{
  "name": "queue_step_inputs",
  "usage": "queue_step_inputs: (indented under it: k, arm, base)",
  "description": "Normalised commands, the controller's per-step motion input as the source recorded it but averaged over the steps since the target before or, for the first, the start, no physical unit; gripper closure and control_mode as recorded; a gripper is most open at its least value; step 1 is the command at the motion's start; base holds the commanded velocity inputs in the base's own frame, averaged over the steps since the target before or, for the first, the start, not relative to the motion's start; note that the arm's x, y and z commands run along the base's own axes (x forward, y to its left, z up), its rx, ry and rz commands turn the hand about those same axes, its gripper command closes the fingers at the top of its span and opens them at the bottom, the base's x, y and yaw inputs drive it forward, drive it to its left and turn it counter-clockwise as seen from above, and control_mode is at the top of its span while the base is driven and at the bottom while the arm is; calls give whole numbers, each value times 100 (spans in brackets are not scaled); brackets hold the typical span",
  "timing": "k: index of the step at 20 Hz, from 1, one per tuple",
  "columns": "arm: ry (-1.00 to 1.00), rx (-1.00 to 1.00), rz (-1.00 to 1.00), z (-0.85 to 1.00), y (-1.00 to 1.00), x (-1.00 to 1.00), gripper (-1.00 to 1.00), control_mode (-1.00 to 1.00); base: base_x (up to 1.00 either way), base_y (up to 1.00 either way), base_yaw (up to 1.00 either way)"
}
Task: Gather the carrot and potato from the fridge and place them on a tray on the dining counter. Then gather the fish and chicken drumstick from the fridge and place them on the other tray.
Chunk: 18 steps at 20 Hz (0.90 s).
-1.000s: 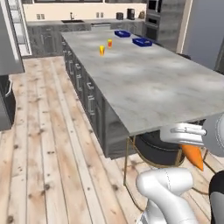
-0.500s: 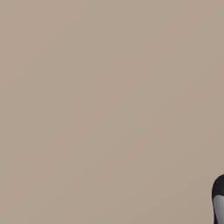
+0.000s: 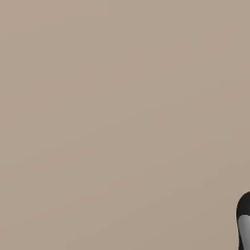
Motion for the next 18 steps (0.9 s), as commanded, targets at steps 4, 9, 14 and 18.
queue_step_inputs:
  k: [4,9,14,18]
  arm:
    - [0,0,0,0,0,0,100,100]
    - [0,0,0,0,0,0,100,100]
    - [0,0,0,0,0,0,100,100]
    - [0,0,0,0,0,0,100,100]
  base:
    - [16,-100,0]
    - [29,-100,1]
    - [39,-100,2]
    - [52,-100,3]
